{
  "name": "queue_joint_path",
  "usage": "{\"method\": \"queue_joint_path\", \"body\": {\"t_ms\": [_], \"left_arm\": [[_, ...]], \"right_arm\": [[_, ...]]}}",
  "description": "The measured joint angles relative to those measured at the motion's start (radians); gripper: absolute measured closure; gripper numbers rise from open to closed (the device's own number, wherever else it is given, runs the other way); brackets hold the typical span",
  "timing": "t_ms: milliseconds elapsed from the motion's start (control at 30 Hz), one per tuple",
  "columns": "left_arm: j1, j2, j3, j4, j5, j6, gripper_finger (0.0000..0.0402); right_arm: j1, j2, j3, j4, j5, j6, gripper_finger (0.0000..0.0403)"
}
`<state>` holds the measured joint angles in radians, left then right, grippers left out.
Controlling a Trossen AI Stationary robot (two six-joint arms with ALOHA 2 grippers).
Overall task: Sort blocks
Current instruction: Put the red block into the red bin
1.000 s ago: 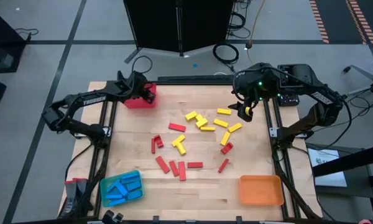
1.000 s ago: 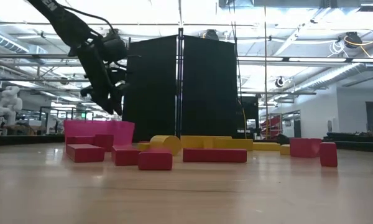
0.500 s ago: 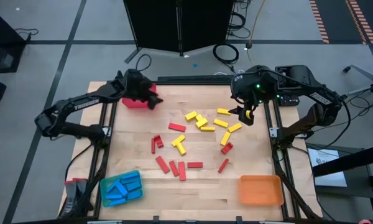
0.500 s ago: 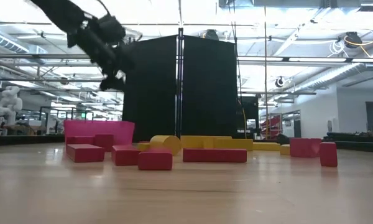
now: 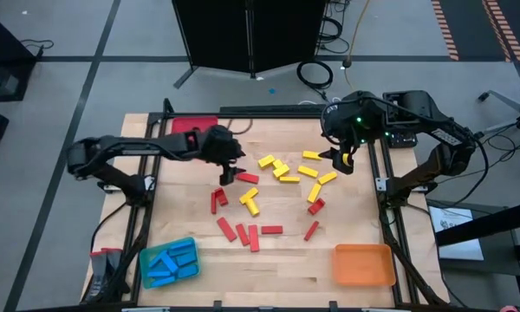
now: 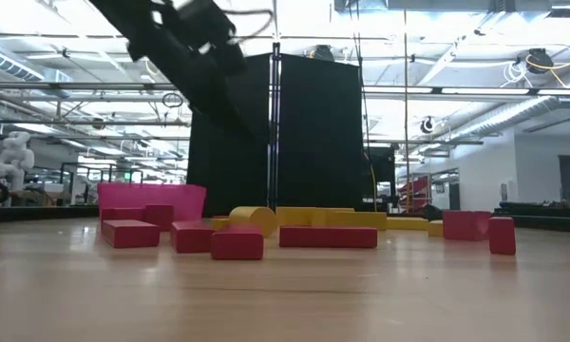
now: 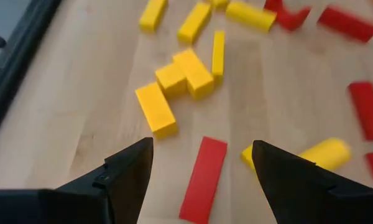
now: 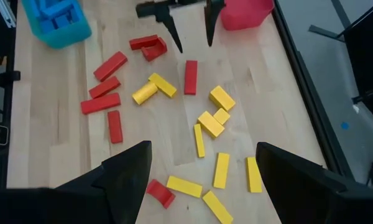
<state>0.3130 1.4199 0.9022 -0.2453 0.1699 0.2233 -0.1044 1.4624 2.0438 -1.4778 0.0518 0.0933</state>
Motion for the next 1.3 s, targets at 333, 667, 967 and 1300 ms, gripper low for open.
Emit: {"method": "queue_joint_path", "body": {"t_ms": [333,667,967,1300], "left_arm": [[-0.012,0.265,0.150,-0.169,-0.072,0.131,0.0121],[-0.047,0.372,0.187,-0.217,-0.038,0.171,0.0121],[-0.028,0.492,0.195,-0.222,-0.042,0.176,0.0130],[-0.027,0.506,0.212,-0.246,-0.040,0.156,0.0274]], "right_arm": [[0.002,0.000,0.000,-0.076,-0.005,0.024,0.0117],[0.002,0.000,0.000,-0.081,-0.005,0.022,0.0117],[0.002,0.000,0.000,-0.078,-0.005,0.030,0.0117],[0.002,0.000,0.000,-0.078,-0.004,0.081,0.0117]]}}
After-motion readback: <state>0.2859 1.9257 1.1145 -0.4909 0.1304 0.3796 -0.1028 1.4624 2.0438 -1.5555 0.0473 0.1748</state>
